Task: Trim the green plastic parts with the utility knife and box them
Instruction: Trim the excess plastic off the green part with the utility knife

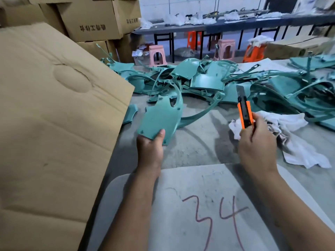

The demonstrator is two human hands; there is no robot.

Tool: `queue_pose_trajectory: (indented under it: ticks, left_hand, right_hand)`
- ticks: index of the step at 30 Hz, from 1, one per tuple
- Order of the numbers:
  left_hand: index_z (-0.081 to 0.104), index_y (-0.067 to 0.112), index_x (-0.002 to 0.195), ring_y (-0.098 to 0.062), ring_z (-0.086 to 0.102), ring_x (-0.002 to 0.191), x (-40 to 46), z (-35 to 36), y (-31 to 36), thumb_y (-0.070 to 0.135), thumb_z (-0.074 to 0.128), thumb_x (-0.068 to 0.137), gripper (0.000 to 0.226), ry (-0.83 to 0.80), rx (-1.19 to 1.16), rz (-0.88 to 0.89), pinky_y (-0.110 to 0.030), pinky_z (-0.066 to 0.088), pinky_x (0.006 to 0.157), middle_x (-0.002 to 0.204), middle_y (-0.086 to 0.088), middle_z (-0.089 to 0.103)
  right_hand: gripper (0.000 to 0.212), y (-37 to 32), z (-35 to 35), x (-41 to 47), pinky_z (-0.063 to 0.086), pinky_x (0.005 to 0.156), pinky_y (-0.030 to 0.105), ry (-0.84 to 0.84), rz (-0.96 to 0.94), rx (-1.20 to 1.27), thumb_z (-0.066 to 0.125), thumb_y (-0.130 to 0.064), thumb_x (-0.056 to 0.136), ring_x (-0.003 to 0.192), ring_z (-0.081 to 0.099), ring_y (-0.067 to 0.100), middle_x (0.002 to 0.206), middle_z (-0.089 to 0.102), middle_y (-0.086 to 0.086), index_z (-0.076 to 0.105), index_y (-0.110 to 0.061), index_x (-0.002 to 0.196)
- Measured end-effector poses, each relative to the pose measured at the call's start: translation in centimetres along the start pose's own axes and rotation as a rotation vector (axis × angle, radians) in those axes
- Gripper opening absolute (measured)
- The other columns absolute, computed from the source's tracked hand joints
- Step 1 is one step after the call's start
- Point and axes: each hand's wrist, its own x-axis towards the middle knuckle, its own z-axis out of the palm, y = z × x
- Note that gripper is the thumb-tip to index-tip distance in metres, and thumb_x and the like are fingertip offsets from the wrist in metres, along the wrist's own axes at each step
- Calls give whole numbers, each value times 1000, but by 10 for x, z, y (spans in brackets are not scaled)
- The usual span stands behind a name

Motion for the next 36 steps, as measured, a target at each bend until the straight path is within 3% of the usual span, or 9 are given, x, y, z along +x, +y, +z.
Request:
queue_pose_trajectory:
  ticks: [3,9,12,16,19,23,28,33,36]
  left_hand:
    - [71,10,114,3,70,91,-4,1,1,18,61,100,19,-115,229,209,-16,52,80,100,13,73]
    - [70,1,119,-8,51,61,-11,5,3,23,54,104,31,-243,423,397,-24,44,61,71,-3,64]
    - [69,-6,112,-16,48,56,-10,5,5,25,55,103,36,-228,467,397,-25,39,59,64,-10,60]
    - [69,-7,113,-21,63,74,-11,4,6,23,55,104,34,-238,516,365,-28,48,67,77,-12,71]
    - [71,-2,100,-15,55,63,-12,4,9,20,55,104,27,-219,524,348,-27,44,61,68,0,65]
    - [71,3,97,-17,61,70,-17,7,10,20,57,104,22,-223,502,332,-31,46,65,81,-6,72]
    - [70,3,96,2,52,63,-23,14,13,13,59,101,16,-199,491,309,-25,40,66,79,0,69]
    - [71,1,109,-13,69,91,-32,15,23,14,58,103,19,-262,389,304,-24,53,82,98,-4,75]
    - [71,4,107,-4,68,86,-34,18,23,15,58,103,18,-260,350,278,-16,51,77,94,0,74]
  right_hand:
    - [30,-14,-4,-12,39,58,36,-86,-210,117,45,-43,108,65,54,10,78,59,-10,53,-23,130]
    - [14,-38,7,-37,35,54,21,-475,-431,212,46,-41,106,60,52,12,75,55,-9,43,-30,115]
    - [15,-40,7,-40,33,53,27,-542,-531,155,44,-43,107,57,50,11,69,51,-14,50,-29,110]
    - [25,-40,7,-39,39,52,41,-501,-561,71,41,-44,107,54,47,14,60,46,-9,53,-22,100]
    - [24,-39,10,-37,32,47,37,-393,-508,-15,40,-39,110,50,45,13,57,45,-8,50,-20,97]
    - [19,-40,6,-39,26,47,26,-330,-511,32,42,-36,109,53,46,17,55,41,-8,46,-23,96]
    - [22,-51,8,-47,24,49,32,-346,-641,-48,36,-43,108,49,37,14,59,33,-16,46,-24,101]
    - [26,-43,13,-37,25,46,34,-234,-465,-54,41,-35,110,45,39,15,56,36,-12,39,-19,91]
    - [22,-43,7,-39,26,44,29,-217,-525,-22,39,-38,108,46,40,11,57,36,-12,39,-23,93]
